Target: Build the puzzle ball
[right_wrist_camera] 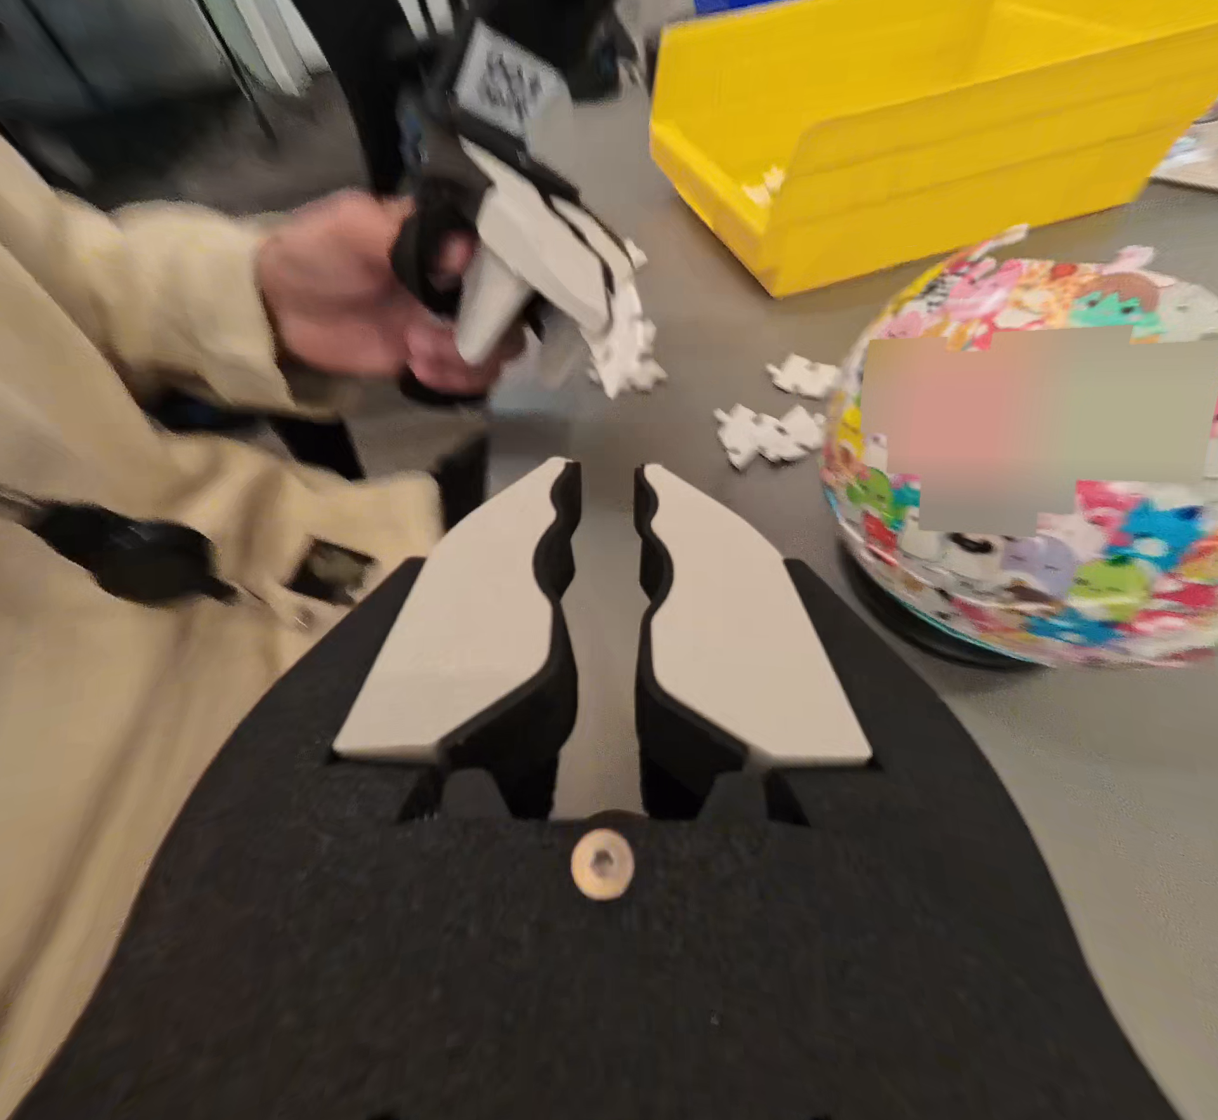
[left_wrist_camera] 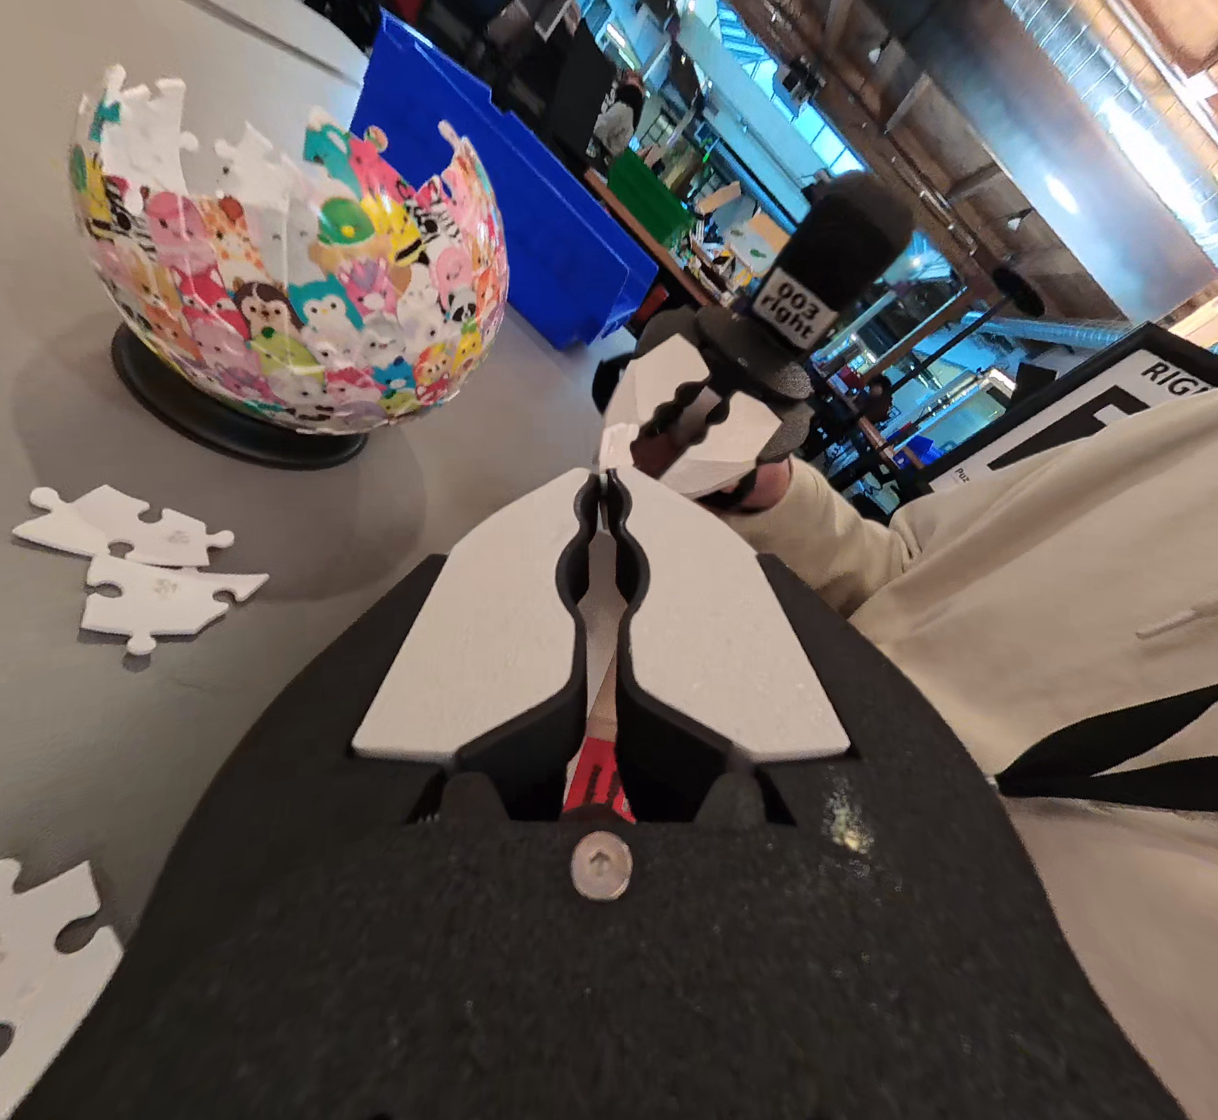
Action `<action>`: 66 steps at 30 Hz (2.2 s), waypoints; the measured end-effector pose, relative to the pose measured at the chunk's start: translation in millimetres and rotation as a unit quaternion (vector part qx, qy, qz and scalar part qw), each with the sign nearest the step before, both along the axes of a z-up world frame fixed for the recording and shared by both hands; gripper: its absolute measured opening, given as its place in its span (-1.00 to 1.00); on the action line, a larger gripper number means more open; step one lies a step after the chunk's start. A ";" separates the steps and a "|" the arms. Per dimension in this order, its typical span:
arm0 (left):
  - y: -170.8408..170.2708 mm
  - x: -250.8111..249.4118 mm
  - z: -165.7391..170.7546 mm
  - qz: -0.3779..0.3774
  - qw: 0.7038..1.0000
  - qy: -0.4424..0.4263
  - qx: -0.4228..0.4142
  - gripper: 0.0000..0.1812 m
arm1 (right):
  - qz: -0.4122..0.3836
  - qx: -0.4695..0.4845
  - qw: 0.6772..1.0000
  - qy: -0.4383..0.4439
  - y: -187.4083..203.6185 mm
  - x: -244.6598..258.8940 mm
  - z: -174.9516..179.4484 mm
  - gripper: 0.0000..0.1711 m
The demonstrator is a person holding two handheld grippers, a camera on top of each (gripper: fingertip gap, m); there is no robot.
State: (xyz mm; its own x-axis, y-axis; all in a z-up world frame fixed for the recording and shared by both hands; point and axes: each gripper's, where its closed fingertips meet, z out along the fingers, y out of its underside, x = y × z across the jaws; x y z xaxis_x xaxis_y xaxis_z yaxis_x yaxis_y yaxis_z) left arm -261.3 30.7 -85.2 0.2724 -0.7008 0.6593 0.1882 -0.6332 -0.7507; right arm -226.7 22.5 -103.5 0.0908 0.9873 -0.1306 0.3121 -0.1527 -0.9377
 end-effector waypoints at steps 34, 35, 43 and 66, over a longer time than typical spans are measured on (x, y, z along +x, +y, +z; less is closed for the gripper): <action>-6.5 12.7 -8.8 -0.021 0.997 0.064 0.030 -0.98 | -0.024 -0.110 0.992 0.051 -10.8 -13.1 -5.5 -1.00; -6.6 12.9 -9.2 -0.022 0.997 0.065 0.030 -0.98 | -0.021 -0.112 0.992 0.048 -11.7 -13.8 -6.7 -1.00; -6.7 13.8 -9.3 -0.028 0.997 0.062 0.026 -0.98 | -0.003 -0.145 0.988 0.052 -20.2 -20.8 -11.1 -1.00; -21.7 26.4 -13.5 -0.078 0.986 0.122 0.082 -0.91 | 0.029 -0.102 0.994 0.008 -12.0 -10.4 -1.3 -0.98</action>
